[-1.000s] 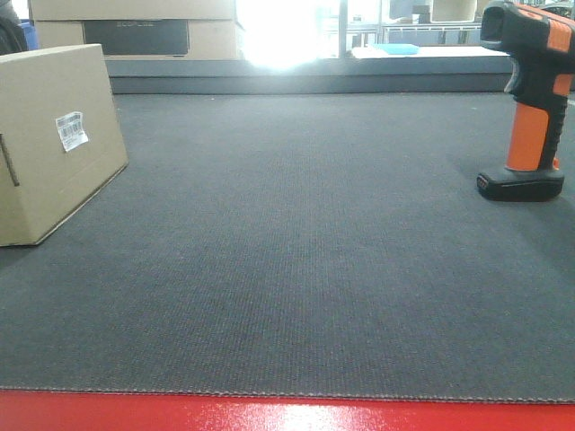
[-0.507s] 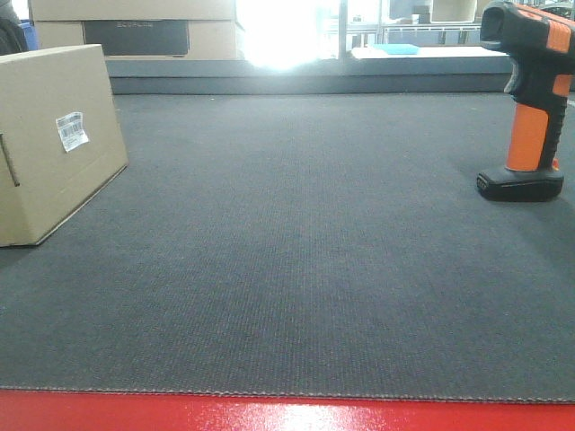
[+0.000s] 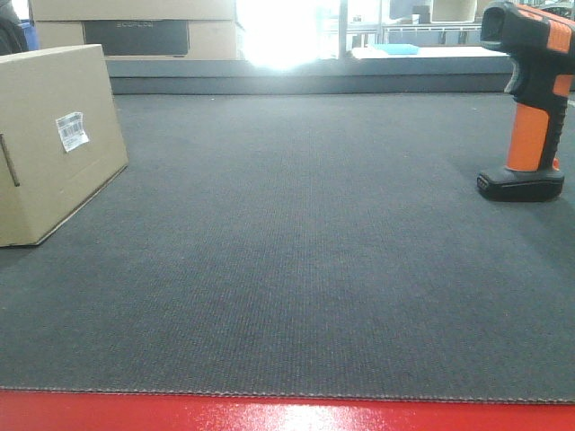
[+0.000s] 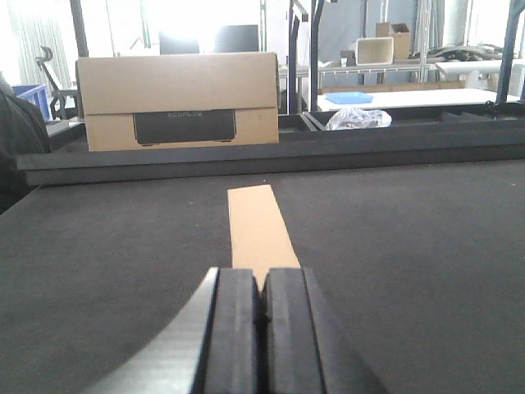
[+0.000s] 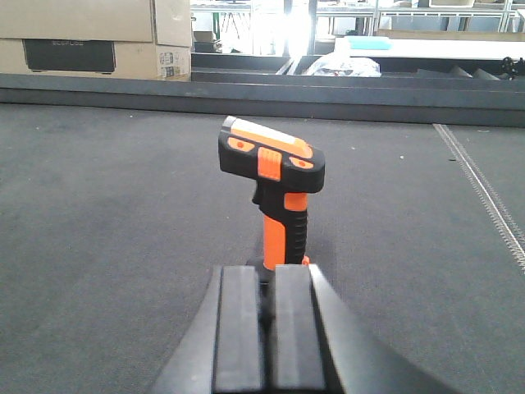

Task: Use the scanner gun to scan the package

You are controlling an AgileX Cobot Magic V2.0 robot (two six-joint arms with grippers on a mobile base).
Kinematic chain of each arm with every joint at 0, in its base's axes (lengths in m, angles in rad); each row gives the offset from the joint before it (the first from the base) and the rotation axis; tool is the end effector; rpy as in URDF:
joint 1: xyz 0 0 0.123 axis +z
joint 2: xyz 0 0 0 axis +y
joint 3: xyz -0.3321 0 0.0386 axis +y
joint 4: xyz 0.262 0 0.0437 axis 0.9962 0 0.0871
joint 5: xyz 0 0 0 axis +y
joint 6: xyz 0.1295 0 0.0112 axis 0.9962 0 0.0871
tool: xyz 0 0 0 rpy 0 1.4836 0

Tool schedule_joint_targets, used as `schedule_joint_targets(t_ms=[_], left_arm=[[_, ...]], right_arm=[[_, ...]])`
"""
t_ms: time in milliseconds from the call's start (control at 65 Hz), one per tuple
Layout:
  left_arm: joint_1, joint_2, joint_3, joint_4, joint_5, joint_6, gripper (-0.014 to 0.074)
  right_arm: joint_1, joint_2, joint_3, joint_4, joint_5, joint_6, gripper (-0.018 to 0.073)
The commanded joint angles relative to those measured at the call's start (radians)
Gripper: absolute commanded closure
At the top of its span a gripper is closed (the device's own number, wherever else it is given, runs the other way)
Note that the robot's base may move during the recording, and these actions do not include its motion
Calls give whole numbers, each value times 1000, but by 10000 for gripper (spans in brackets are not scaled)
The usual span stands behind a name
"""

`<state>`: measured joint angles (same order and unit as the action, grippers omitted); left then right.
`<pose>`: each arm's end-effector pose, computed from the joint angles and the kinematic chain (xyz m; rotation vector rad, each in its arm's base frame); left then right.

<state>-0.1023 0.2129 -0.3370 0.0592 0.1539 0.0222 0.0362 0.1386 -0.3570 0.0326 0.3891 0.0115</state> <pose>0.0677 -0.0058 0.3141 0.1310 1.5075 -0.0104 0.0521 0.0035 0.2956 -0.0049 1.6546 0.0695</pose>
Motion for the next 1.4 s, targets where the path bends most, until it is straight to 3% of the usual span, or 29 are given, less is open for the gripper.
schedule_joint_targets(t_ms=[0, 523, 738, 907, 1061, 1107, 1384], left_arm=[[-1, -6, 0, -6, -23, -7, 707], [-1, -6, 6, -6, -16, -7, 707], [81, -59, 73, -27, -15, -7, 707], [143, -183, 226, -30, -76, -7, 707], [156, -213, 337, -30, -199, -7, 707], [158, -213, 337, -30, -135, -7, 707], [159, -213, 337, -30, -127, -7, 707]], right_arm=[[-6, -3, 1, -8, -21, -1, 718], [-6, -3, 1, -8, -21, -1, 718], [-6, -3, 1, -8, -21, -1, 718], [-6, -3, 1, -8, -21, -1, 718], [-6, -3, 1, -8, -21, -1, 718], [-6, -3, 1, -8, -21, -1, 718], [-6, -3, 1, -8, -21, -1, 718]])
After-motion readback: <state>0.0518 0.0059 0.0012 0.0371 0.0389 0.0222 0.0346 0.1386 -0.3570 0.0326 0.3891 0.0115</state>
